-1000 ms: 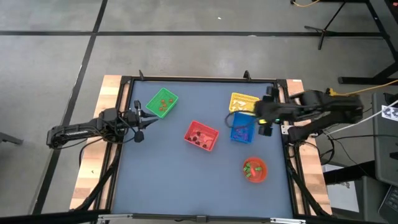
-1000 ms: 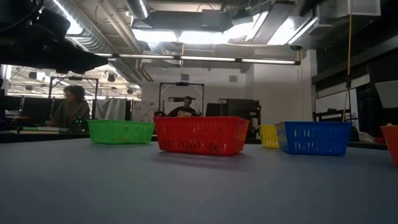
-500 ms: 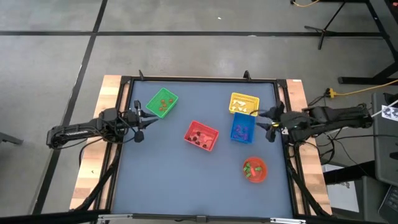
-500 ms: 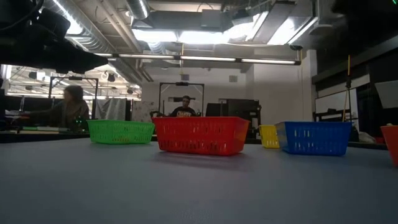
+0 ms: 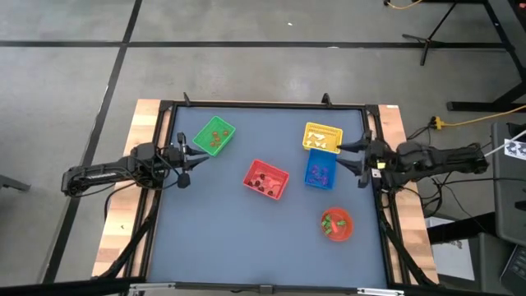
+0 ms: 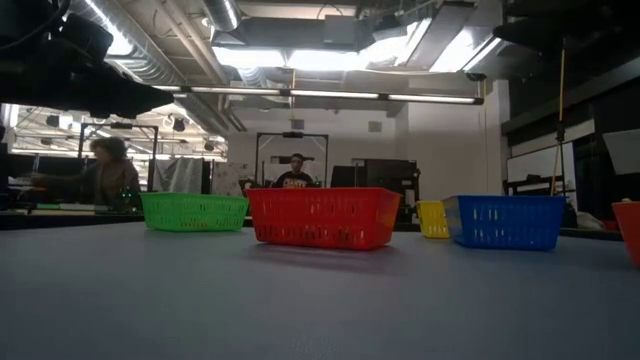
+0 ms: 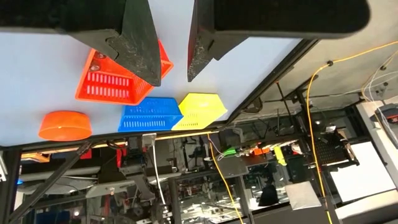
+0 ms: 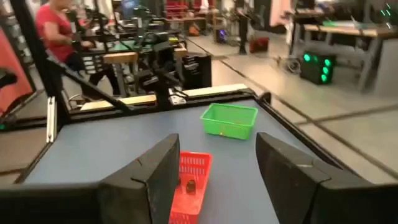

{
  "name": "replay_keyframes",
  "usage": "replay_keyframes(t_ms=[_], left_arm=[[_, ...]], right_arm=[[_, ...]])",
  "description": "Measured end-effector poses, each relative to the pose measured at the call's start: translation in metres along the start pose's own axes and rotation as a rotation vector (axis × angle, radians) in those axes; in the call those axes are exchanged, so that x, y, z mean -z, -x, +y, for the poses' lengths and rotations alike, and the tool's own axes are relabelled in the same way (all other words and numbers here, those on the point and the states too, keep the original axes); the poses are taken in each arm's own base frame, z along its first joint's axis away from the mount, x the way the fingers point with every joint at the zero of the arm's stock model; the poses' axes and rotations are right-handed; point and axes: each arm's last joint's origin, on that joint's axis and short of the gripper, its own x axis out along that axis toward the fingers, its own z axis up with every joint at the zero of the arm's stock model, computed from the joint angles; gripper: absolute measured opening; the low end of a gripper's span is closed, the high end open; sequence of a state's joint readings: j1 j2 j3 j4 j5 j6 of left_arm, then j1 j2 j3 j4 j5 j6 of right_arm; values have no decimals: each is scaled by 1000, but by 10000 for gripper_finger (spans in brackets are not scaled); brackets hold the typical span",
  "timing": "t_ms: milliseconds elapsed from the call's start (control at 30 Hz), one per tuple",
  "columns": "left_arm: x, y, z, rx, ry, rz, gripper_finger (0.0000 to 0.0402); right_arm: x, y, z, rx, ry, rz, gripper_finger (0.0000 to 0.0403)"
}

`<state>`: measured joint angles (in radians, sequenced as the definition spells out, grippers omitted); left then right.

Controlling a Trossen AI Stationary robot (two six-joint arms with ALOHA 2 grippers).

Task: Sort Halloween decoration
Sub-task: Return to Home Position

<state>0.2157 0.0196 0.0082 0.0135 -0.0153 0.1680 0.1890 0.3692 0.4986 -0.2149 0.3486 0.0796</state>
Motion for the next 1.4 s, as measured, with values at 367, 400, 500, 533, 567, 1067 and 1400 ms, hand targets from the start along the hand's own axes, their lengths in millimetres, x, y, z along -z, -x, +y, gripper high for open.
replay_keyframes(t_ms=[367, 400, 500, 533, 567, 1067, 1400], left_arm=[[0, 0, 0, 0, 0, -1, 64], [0, 0, 0, 0, 0, -1, 64], [0, 0, 0, 0, 0, -1, 64], [0, 0, 0, 0, 0, -1, 64], [0, 0, 0, 0, 0, -1, 64], [0, 0, 0, 0, 0, 0, 64], [0, 0, 0, -10, 1, 2, 64]], right_arm=[[46, -10, 2, -82, 48, -33, 211], [49, -10, 2, -82, 44, -46, 211], [59, -5, 0, -79, 37, -74, 211], [61, -4, -1, -76, 34, -85, 211], [64, -2, -2, -76, 30, -96, 211], [96, 2, -15, 26, 93, -139, 211], [112, -5, -19, -80, 58, -112, 211]])
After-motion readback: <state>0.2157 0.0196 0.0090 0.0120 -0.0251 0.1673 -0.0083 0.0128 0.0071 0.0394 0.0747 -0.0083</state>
